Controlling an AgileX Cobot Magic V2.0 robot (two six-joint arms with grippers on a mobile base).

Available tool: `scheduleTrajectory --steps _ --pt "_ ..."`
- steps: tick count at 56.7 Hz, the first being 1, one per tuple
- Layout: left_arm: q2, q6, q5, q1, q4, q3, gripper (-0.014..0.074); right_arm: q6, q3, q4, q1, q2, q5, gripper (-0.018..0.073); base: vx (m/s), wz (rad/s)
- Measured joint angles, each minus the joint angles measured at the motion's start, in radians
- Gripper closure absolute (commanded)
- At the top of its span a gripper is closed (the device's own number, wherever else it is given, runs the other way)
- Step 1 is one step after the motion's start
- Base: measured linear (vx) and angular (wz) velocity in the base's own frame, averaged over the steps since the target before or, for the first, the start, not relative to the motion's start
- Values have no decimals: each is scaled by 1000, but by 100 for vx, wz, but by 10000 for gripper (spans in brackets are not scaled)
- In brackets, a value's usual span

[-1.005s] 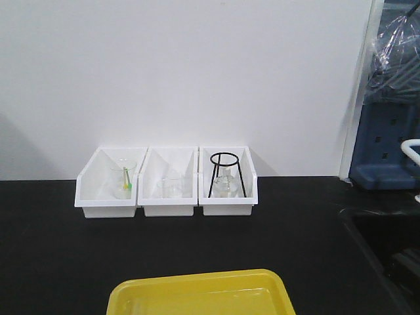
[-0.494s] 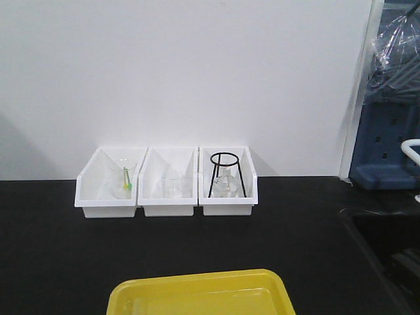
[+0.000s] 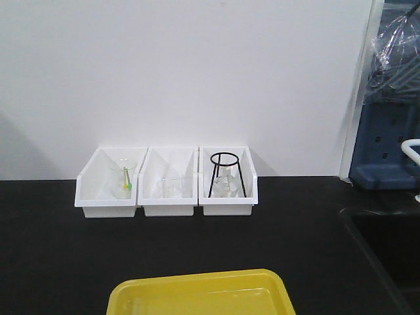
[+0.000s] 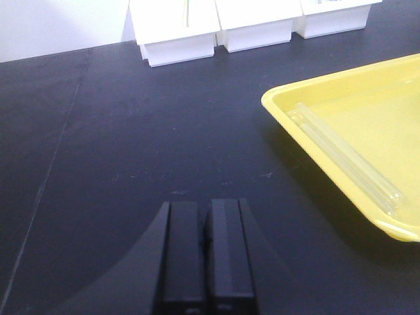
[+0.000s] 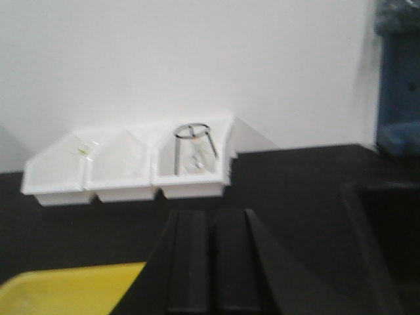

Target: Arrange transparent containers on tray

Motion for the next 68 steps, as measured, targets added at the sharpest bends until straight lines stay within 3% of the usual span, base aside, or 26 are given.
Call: scheduleTrajectory --steps 8,14,22,33,38,47,55,68 --pt "0 0 0 0 0 0 603 -380 0 282 0 3 150 571 0 0" --pt "0 0 0 0 0 0 603 -557 7 411 0 1 214 571 0 0" --pt "0 0 0 0 0 0 603 -632 108 486 0 -56 146 571 0 0" --pt "0 0 0 0 0 0 603 -691 410 608 -38 -268 -74 571 0 0" --pt "0 0 0 0 0 0 603 -801 513 695 -104 -379 -154 571 0 0" --pt "0 0 -1 0 0 0 603 -1055 530 868 -231 -544 -212 571 0 0" --pt "0 0 -3 0 -1 0 603 -1152 530 961 -318 -605 -192 571 0 0" --pt "0 0 -1 0 -1 0 603 -1155 531 1001 -356 -607 -10 571 0 0"
